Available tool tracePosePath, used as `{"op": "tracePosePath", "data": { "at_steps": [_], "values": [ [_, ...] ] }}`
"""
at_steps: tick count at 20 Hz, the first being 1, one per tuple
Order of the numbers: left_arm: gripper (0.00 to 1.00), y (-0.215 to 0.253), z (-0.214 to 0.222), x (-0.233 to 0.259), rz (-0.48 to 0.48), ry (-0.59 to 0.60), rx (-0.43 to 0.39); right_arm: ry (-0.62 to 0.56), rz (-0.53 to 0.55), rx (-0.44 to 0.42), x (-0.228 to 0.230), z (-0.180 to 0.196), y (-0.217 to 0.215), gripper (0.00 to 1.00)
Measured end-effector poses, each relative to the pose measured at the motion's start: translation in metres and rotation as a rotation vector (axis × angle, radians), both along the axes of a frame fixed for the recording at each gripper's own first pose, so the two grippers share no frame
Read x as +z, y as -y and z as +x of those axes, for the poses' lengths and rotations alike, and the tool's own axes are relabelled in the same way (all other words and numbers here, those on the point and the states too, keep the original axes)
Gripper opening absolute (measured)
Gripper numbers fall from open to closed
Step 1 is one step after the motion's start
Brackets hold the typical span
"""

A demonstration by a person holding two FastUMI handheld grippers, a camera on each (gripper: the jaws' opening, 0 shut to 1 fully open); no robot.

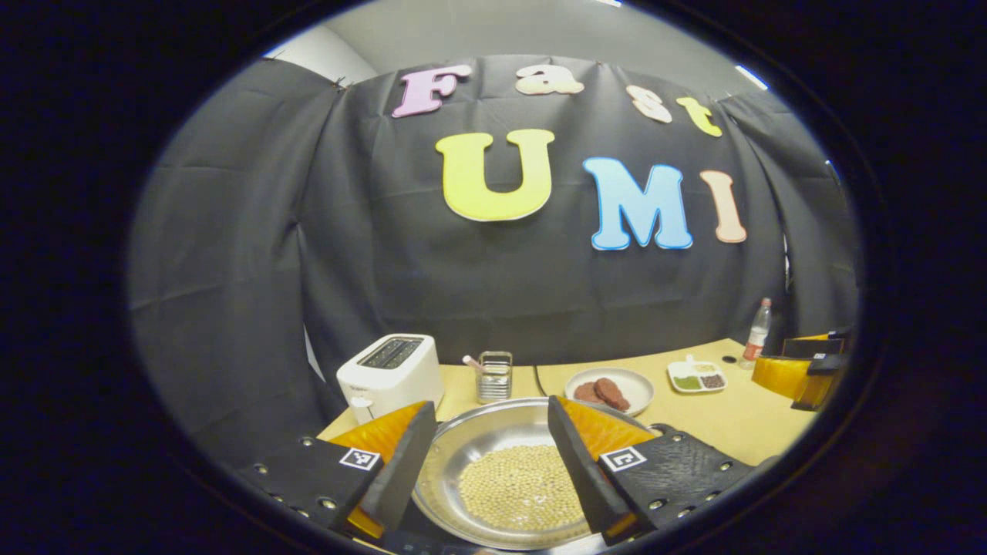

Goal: First push the handle of the pot to place it horizontally, then grasp the pot with both hands and set it on the induction cooktop.

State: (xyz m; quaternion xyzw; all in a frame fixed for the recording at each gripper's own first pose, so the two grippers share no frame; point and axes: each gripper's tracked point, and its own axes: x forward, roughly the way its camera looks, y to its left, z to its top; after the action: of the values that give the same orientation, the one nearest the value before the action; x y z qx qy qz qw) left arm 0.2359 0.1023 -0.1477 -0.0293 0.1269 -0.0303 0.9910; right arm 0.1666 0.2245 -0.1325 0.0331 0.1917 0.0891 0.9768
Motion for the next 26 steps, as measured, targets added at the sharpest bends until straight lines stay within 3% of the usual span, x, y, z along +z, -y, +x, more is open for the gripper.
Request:
{"op": "tracePosePath", "data": {
  "at_steps": [7,15,20,21,26],
  "values": [
    [0.85,0.072,-0.064,0.069,-0.049,0.1,-0.029,0.107,0.023,-0.043,0.047,-0.047,0.073,0.99],
    [0.88,0.13,-0.146,0.126,-0.037,0.173,-0.033,0.172,0.042,-0.054,0.08,-0.113,0.147,0.96],
    [0.87,0.138,-0.19,0.156,-0.028,0.228,-0.035,0.232,0.021,-0.083,0.104,-0.149,0.181,0.99],
    [0.86,0.137,-0.197,0.159,-0.023,0.232,-0.034,0.237,0.026,-0.091,0.108,-0.155,0.184,0.95],
    [0.85,0.125,-0.224,0.167,-0.02,0.246,-0.027,0.266,0.027,-0.126,0.123,-0.176,0.189,0.99]
  ]
}}
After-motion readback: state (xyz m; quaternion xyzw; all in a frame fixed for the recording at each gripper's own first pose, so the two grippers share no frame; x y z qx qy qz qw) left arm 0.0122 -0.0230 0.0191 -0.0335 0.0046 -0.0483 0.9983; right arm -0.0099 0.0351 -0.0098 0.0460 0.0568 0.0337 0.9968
